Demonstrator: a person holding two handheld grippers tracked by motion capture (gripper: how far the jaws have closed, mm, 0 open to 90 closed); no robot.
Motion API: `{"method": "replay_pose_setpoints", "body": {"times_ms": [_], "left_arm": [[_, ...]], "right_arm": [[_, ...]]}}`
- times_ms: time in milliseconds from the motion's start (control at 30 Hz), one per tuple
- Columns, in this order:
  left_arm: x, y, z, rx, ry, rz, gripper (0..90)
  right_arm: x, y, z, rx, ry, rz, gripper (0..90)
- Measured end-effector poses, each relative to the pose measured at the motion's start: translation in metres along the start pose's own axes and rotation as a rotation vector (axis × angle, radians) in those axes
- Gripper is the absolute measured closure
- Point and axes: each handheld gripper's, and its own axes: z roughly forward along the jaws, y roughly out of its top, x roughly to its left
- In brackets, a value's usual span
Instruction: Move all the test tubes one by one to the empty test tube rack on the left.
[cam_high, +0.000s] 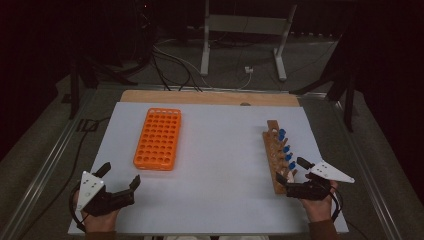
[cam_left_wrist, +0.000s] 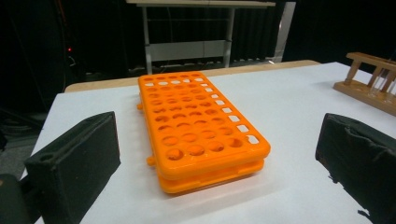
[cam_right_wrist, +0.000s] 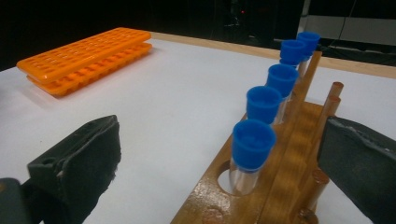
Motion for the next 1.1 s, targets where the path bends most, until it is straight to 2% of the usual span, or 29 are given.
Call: {"method": "replay_pose_setpoints", "body": {"times_ms": [100, 300, 500, 600, 667, 833, 867, 900, 933, 1100], "left_arm": [[0.002, -0.001, -0.001, -0.009, 0.006, -0.018, 0.9], [0.002, 0.000, -0.003, -0.018, 0.025, -0.021, 0.9], [0.003, 0.000, -0.003, -0.013, 0.032, -0.023, 0.9], [0.004, -0.001, -0.004, -0.014, 0.036, -0.033, 0.9], [0.004, -0.001, -0.003, -0.014, 0.035, -0.036, 1.0], [0.003, -0.001, -0.002, -0.008, 0.033, -0.031, 1.0], [0.003, -0.001, -0.002, -0.007, 0.031, -0.033, 1.0], [0.003, -0.002, -0.002, -0.006, 0.030, -0.033, 1.0], [0.003, -0.002, -0.002, -0.006, 0.030, -0.032, 1.0], [0.003, -0.002, -0.002, -0.008, 0.033, -0.039, 1.0]], "right_arm": [[-0.002, 0.002, -0.003, -0.008, -0.006, 0.008, 0.0], [-0.005, 0.007, -0.010, -0.020, -0.008, 0.017, 0.1], [-0.004, 0.008, -0.015, 0.021, -0.005, -0.030, 3.2], [-0.007, 0.006, -0.020, 0.062, 0.038, -0.048, 7.9], [-0.008, 0.005, -0.021, 0.070, 0.042, -0.053, 10.4], [-0.006, 0.004, -0.015, 0.103, 0.036, -0.087, 40.5], [-0.006, 0.004, -0.015, 0.103, 0.036, -0.087, 40.5], [-0.006, 0.004, -0.012, 0.112, 0.032, -0.087, 50.4], [-0.006, 0.004, -0.010, 0.117, 0.035, -0.090, 55.0], [-0.006, 0.003, -0.004, 0.122, 0.015, -0.101, 65.3]]}}
